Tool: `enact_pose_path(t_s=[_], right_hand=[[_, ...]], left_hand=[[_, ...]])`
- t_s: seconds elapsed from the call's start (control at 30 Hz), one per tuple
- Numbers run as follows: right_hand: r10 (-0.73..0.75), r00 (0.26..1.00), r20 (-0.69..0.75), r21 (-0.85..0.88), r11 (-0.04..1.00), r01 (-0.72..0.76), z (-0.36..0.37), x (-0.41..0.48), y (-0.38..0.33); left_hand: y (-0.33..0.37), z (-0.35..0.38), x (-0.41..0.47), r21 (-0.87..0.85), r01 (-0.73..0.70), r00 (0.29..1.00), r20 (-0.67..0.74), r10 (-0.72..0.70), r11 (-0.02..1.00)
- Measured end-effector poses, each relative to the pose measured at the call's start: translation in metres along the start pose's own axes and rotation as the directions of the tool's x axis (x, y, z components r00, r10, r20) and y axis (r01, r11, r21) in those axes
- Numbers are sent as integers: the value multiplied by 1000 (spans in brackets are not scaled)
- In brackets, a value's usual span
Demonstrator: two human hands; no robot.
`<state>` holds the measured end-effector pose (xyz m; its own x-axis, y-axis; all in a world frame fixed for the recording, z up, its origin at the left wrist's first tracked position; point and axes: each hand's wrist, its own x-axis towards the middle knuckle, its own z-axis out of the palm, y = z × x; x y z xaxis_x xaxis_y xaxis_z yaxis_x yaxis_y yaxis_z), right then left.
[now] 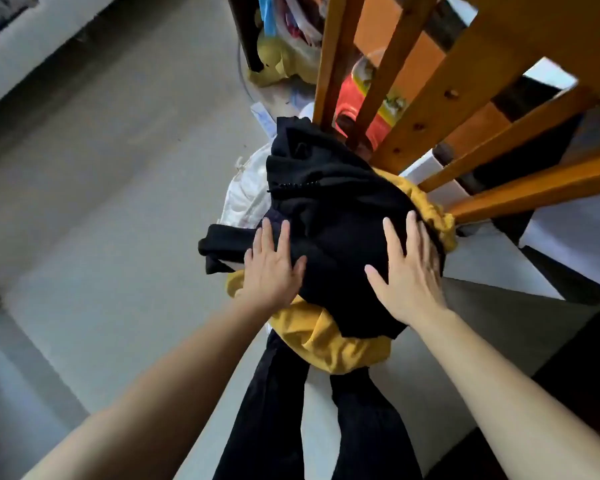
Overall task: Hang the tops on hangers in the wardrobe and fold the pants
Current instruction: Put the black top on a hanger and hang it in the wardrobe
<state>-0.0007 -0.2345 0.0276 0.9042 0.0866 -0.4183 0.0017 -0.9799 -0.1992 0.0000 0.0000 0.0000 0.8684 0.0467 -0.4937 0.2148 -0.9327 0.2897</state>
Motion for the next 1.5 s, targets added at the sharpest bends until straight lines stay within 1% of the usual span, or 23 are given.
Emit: enact_pose_path(t_s=[0.1,0.17,0.23,0.3,0.37,0.4,0.43,0.5,0.53,0.6,0.63,0.67,0.7,0.73,0.8,0.87,1.0,1.07,1.13,1.23,1.33,1.43,1.5], right_hand=[[-53,986,-160,-23,998,50,17,36,-16],[-97,964,-247,-46,995,88,22,65,-29],[-105,943,-315,-40,994,97,21,96,-43],[-92,945,-314,-34,996,86,20,128,-58],[-76,973,-218,-33,997,71,29,148,-66],[-91,980,-176,-15,996,90,35,150,-70],[-114,979,-167,3,993,116,40,147,-73],[-142,967,-210,87,983,163,51,130,-73],[-113,965,-235,153,977,152,55,118,-69],[12,973,-231,259,965,49,63,90,-51],[103,979,-177,276,960,-51,67,78,-36],[212,974,-79,271,945,-183,69,66,-20],[312,950,32,239,920,-310,71,55,-4],[374,919,126,197,899,-392,72,45,12],[383,896,224,150,895,-420,74,28,31],[324,913,246,177,911,-371,74,20,37],[233,944,233,199,939,-281,71,28,34],[170,972,163,236,950,-206,66,34,24],[73,996,43,279,957,-83,58,42,9],[-49,995,-91,262,962,72,44,67,-17],[-144,981,-133,182,969,167,30,103,-43],[-299,947,-118,-18,954,299,26,134,-72],[-409,909,-81,-147,907,395,27,152,-95]], left_hand=[[-11,18,38,-58,40,998,-39,-43,997],[-22,31,61,-75,37,999,3,-36,996],[-34,45,77,-24,14,996,85,-12,1000],[-47,60,84,46,-6,985,174,-3,999],[-59,79,77,114,-30,977,215,5,993],[-66,88,70,116,-31,979,202,7,993],[-72,94,62,96,-17,985,170,1,995],[-82,100,49,21,16,998,59,-18,1000],[-85,101,45,6,26,1000,3,-26,1000],[-85,98,40,65,28,998,-58,-24,998],[-85,97,39,93,32,997,-70,-25,995],[-84,94,39,104,37,997,-75,-30,994],[-82,92,39,109,42,997,-75,-34,993],[-81,90,39,118,43,997,-75,-34,992],[-81,87,39,141,46,996,-80,-35,989],[-79,88,37,138,63,995,-90,-51,988],[-69,94,32,75,143,987,-82,-137,987],[-63,96,28,30,181,980,-84,-178,983],[-58,98,21,-9,207,975,-83,-207,978],[-57,98,12,-54,255,962,-82,-259,965],[-57,95,7,-167,291,946,-93,-309,942],[-61,97,-2,-182,246,952,-142,-273,952],[-67,98,-5,-167,227,953,-164,-254,959]])
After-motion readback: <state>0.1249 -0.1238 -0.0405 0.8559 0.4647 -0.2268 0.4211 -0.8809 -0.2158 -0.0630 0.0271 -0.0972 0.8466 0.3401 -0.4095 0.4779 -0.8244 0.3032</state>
